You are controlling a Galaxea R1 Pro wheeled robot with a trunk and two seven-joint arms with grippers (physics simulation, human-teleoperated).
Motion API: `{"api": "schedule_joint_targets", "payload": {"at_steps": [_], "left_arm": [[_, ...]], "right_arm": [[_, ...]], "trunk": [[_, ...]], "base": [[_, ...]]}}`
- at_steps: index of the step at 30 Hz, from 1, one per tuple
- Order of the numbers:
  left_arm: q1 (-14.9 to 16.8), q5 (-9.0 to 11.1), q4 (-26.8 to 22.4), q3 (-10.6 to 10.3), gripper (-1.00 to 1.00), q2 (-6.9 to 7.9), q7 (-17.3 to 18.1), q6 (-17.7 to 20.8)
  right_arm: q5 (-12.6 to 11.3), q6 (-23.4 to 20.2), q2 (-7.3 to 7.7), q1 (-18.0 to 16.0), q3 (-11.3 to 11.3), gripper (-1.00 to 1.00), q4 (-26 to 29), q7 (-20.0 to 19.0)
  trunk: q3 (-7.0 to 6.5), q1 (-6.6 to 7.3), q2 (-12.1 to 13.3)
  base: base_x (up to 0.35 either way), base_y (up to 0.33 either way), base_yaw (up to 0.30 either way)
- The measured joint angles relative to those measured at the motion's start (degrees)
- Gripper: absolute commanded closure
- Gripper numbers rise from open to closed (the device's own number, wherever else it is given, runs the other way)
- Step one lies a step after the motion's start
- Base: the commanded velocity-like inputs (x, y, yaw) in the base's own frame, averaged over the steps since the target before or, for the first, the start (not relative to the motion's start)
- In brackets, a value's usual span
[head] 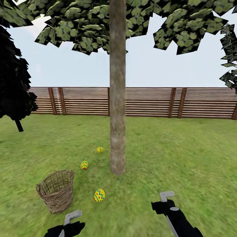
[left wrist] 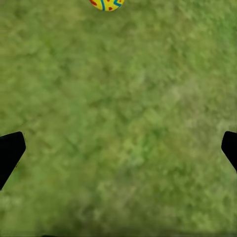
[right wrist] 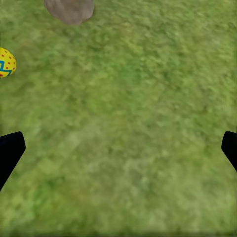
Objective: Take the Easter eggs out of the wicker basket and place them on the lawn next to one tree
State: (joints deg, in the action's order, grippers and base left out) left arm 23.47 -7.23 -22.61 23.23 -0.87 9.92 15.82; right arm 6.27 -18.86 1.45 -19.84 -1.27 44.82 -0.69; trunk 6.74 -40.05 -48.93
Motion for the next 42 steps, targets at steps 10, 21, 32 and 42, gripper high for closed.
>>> {"api": "schedule_joint_targets", "payload": {"at_steps": [10,21,32,42], "left_arm": [[-6.6,-0.09,0.05,-0.04,-1.0,1.32,0.06,0.04],[-7.42,0.11,2.19,0.0,-1.0,2.25,0.26,-4.52],[-7.4,0.08,2.24,0.01,-1.0,4.29,3.91,-4.61],[-7.4,0.17,2.18,0.01,-1.0,4.82,3.98,-5.08]], "right_arm": [[-0.02,7.44,0.33,0.01,0.07,-1.0,-8.52,-0.02],[-0.02,8.81,0.72,-0.01,0.07,-1.0,-12.32,-0.07],[-0.02,8.75,0.76,-0.03,0.09,-1.0,-12.25,-0.04],[-0.05,8.74,0.79,-0.04,0.14,-1.0,-12.35,0.0]], "trunk": [[-2.05,2.2,4.02],[-4.33,4.62,8.44],[-6.37,7.03,12.81],[-8.14,9.23,16.8]], "base": [[0.0,0.0,0.0],[0.0,0.0,0.0],[0.0,0.0,0.0],[0.0,0.0,0.0]]}}
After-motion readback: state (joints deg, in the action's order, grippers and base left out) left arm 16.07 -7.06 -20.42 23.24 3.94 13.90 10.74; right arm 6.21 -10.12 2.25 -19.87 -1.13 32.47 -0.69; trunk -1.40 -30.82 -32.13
